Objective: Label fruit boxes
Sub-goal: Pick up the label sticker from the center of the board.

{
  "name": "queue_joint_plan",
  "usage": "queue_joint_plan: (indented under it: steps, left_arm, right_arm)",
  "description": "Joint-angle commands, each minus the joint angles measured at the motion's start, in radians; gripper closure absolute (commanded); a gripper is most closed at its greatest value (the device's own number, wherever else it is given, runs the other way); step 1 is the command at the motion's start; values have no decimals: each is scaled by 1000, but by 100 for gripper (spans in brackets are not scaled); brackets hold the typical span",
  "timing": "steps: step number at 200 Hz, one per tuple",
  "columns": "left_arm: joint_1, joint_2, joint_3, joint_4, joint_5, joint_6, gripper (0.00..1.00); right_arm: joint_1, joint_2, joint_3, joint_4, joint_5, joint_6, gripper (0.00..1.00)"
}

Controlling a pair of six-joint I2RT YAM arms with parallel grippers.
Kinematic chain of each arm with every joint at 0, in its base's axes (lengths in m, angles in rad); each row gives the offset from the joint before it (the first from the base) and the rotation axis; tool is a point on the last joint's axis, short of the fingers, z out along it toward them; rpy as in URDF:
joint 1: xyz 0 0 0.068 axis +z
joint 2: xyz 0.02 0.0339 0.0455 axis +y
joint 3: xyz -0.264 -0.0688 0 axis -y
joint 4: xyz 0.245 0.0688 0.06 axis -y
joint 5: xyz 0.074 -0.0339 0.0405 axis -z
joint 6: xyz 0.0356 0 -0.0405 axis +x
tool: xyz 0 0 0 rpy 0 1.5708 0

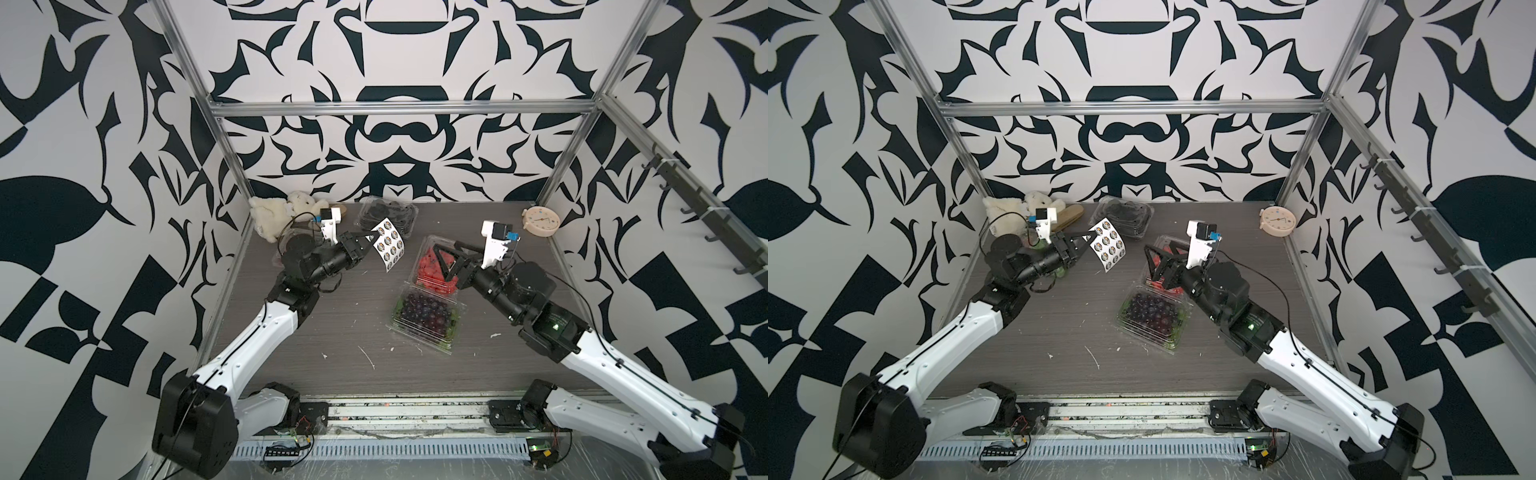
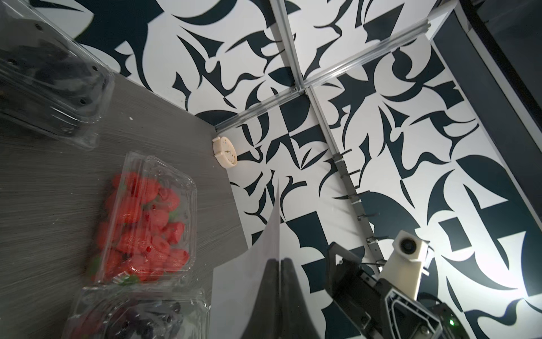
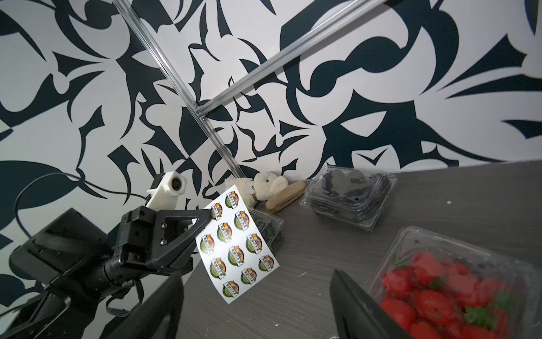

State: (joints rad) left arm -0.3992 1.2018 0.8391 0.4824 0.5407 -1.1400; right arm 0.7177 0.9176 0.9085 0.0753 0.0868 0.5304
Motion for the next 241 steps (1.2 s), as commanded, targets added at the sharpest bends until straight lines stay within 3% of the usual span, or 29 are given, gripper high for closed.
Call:
queue_joint_plan:
  steps: [1,31,46,71,147,177,241]
  left_arm:
    - [0,49,70,40,120,20,100]
    - [-22,133,115,94,174,-7,100]
    - [-30,158,121,127,204,-22,100]
    - [-41,171,116,172,228,-44,100]
    - [-53,164,114,166,259,-47,100]
    - [-59,158,114,184,267,-55,100]
    - [-70,153,119,205,274,-61,100]
  right_arm:
    - [-77,30,75,-74,-161,-61,18]
    - [-214,128,116,-4,-389,22,29]
    - [-273,187,113,96,-511,102,40]
    - [-308,279,116,235,-630,222,41]
    - [-308,407,99,515,-760,440,41]
    - [-305,428,102,533,-780,471,43]
    - [-265,456,121,550,-814,485,61]
